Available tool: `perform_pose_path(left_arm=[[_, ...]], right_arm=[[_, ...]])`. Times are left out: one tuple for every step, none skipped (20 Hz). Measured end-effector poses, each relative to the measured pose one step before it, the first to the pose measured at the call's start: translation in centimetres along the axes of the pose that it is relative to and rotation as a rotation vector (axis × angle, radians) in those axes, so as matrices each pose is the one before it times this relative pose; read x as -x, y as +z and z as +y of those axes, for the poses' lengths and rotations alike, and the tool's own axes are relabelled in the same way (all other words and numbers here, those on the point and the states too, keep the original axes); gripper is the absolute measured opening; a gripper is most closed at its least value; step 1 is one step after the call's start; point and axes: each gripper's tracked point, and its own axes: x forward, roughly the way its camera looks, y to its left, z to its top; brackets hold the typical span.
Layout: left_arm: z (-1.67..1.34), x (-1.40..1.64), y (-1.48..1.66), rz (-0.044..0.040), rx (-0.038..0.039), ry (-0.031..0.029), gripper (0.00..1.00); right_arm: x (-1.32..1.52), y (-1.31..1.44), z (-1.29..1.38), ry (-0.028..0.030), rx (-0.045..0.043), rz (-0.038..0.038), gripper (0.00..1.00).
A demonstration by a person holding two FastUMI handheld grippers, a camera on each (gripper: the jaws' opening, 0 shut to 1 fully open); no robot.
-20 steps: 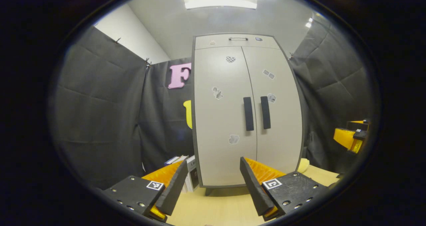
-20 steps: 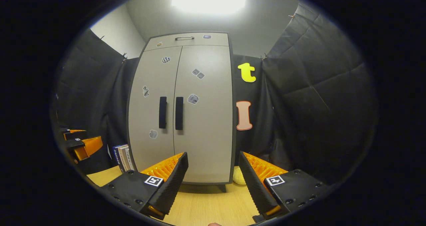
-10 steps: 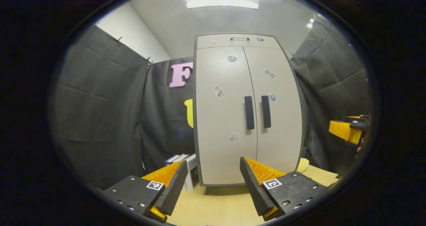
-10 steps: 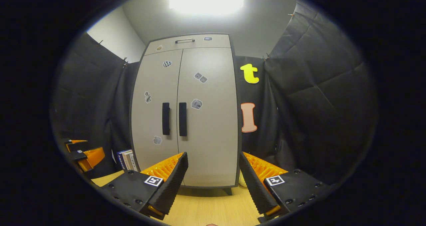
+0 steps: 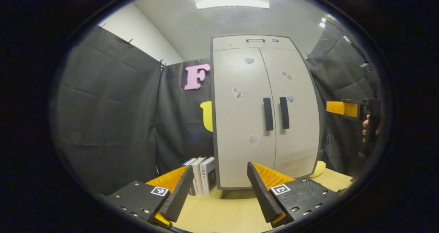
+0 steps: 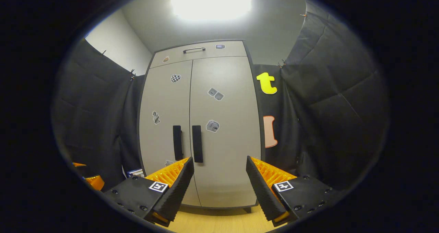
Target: Open the right door of the double-door shoe cabinet with the right hand, and open the left door with the left hand.
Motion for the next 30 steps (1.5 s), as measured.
perform_pose_path(left_arm=[[0.521,0.200,0.057,0.00016,0.00239,0.01192,0.92],[0.567,0.168,-0.152,0.00134,0.00189,0.01153,0.92],[0.509,0.243,-0.104,0.00500,0.00245,0.01131,0.92],[0.382,0.227,-0.140,0.00443,0.00399,0.00905,0.92],[0.418,0.153,0.041,0.00247,0.00211,0.00929,0.92],[0.498,0.050,-0.039,0.00172,-0.00160,0.01040,0.92],[0.144,0.225,0.151,-0.00062,-0.00386,0.01054,0.92],[0.151,0.124,0.143,-0.00134,-0.00457,0.01016,0.92],[0.219,0.042,0.141,0.00056,-0.00415,0.00937,0.92],[0.338,0.119,-0.095,0.00329,-0.00246,0.00958,0.92],[0.453,0.096,-0.068,0.00396,-0.00016,0.00761,0.92],[0.668,0.203,-0.364,0.00362,0.00098,0.00666,0.92],[0.301,0.012,-0.065,0.00170,0.00004,0.00657,0.92],[0.141,0.145,0.043,-0.00007,-0.00050,0.00703,0.92],[0.152,0.073,0.113,-0.00090,-0.00101,0.00616,0.92],[0.229,0.209,-0.018,-0.00009,-0.00075,0.00692,0.92],[0.248,0.087,-0.074,0.00075,-0.00067,0.00691,0.92],[0.364,0.277,-0.143,0.00474,-0.00151,0.00755,0.92],[0.425,0.113,-0.280,0.00717,-0.00257,0.00749,0.92],[0.353,0.404,-0.306,0.00694,-0.00292,0.00882,0.92],[0.372,0.316,-0.273,0.00766,-0.00125,0.00828,0.92],[0.364,0.014,-0.314,0.00736,0.00096,0.00709,0.92],[0.282,0.004,-0.163,0.00609,0.00206,0.00644,0.92],[0.168,0.063,-0.155,0.00433,0.00112,0.00572,0.92],[0.263,0.054,-0.164,0.00373,-0.00308,0.00914,0.92],[0.269,0.053,-0.114,0.00168,-0.00519,0.00870,0.92],[0.279,0.044,-0.018,0.00109,-0.00342,0.00609,0.92],[0.136,0.143,-0.058,0.00117,-0.00041,0.00563,0.92],[0.181,0.080,-0.058,0.00194,0.00219,0.00456,0.92],[0.274,0.176,-0.101,0.00190,0.00248,0.00494,0.92]], right_arm=[[-0.759,0.137,0.435,0.00994,-0.00062,-0.00131,0.96],[-0.805,0.099,0.371,0.00640,-0.00033,-0.00022,0.96],[-0.848,-0.157,0.330,0.00703,-0.00195,0.00853,0.92],[-0.774,-0.196,0.514,0.01116,-0.00770,0.00807,0.93],[-0.768,0.032,0.469,0.01139,-0.01161,0.00513,0.96],[-0.833,0.009,0.614,0.01512,-0.00742,0.00379,0.96],[-0.750,0.076,0.369,0.00728,-0.00062,-0.00012,0.96],[-0.736,0.165,0.234,0.00360,0.00262,-0.00390,0.96],[-0.736,0.218,0.293,0.00339,0.00284,-0.00651,0.96],[-0.792,0.051,0.358,0.00472,0.00318,-0.00179,0.96],[-0.792,0.025,0.315,0.00651,0.00349,0.00052,0.96],[-1.059,-0.250,0.211,0.00051,0.00600,0.00343,0.96],[-0.946,-0.245,0.054,-0.00390,0.00743,0.01140,0.96],[-0.861,-0.364,0.177,-0.00124,0.00126,0.01000,0.96],[-0.610,-0.233,0.212,0.00278,-0.00230,0.01152,0.96],[-0.844,-0.337,0.113,0.00131,-0.00078,0.00895,0.96],[-0.768,-0.198,0.098,0.00052,0.00210,0.00857,0.96],[-0.781,-0.222,0.079,-0.00210,0.00358,0.00740,0.96],[-0.697,-0.075,0.108,-0.00089,0.00460,0.00590,0.96],[-0.817,-0.007,0.096,-0.00242,0.00187,0.00339,0.96],[-0.767,-0.026,0.175,0.00075,-0.00086,0.00499,0.96],[-0.733,-0.031,0.173,0.00562,0.00071,0.00338,0.96],[-0.634,-0.116,0.070,-0.00260,0.00340,0.00713,0.96],[-0.627,-0.212,0.121,0.00133,0.00903,0.00797,0.96],[-0.498,-0.168,0.074,-0.00430,0.00795,0.00757,0.96],[-0.578,-0.261,0.007,-0.00638,0.00499,0.00659,0.92],[-0.352,-0.138,0.045,-0.00370,-0.00122,0.00776,0.96],[-0.635,-0.067,-0.405,-0.00894,-0.00509,0.00833,0.90],[-0.444,-0.154,-0.179,-0.00356,-0.00475,0.01364,0.82],[-0.488,-0.446,-0.084,-0.00563,-0.00407,0.01802,0.81]])
